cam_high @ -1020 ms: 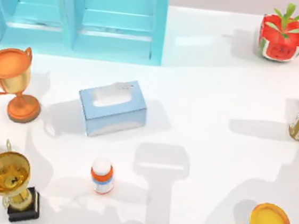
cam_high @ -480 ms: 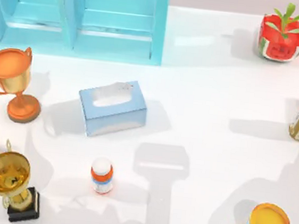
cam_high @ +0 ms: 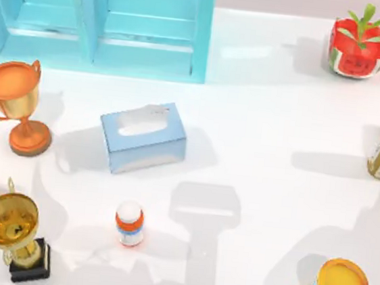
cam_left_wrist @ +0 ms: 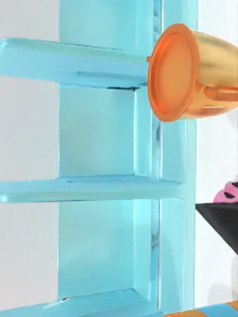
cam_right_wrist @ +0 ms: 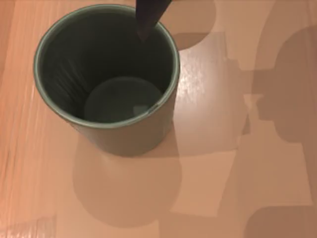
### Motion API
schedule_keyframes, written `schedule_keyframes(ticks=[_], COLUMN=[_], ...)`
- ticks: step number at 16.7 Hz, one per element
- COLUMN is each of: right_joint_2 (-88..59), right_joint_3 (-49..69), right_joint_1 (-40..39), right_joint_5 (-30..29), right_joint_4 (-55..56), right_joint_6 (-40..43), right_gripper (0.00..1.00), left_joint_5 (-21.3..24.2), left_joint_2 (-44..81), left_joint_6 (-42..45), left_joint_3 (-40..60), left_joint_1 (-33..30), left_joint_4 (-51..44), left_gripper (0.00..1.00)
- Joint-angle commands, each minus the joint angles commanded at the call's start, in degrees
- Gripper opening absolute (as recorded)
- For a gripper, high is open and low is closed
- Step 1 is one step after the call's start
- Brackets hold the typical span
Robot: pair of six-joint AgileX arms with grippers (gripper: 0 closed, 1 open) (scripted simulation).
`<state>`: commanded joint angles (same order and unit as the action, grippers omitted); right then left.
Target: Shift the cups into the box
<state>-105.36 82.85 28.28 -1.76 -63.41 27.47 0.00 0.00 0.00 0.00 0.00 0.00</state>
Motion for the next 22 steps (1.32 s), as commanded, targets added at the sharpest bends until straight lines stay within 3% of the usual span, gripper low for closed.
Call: schedule_keyframes(ticks=[2,12,22], right_joint_2=[0.0,0.15,-1.0], right_joint_3=[0.0,0.91,22.65], right_joint_1=[0.0,0.12,0.38], right_joint_5=[0.0,-0.06,-0.09], right_joint_4=[0.0,-0.74,-21.52], right_joint_6=[0.0,0.02,0.24], right_gripper=[1.0,1.0,1.0], left_joint_5=[0.0,0.0,0.0], left_joint_2=[0.0,0.0,0.0], left_joint_6=[0.0,0.0,0.0], left_joint_3=[0.0,0.0,0.0], left_joint_1=[0.0,0.0,0.0], left_joint_4=[0.0,0.0,0.0], left_gripper=[1.0,1.0,1.0])
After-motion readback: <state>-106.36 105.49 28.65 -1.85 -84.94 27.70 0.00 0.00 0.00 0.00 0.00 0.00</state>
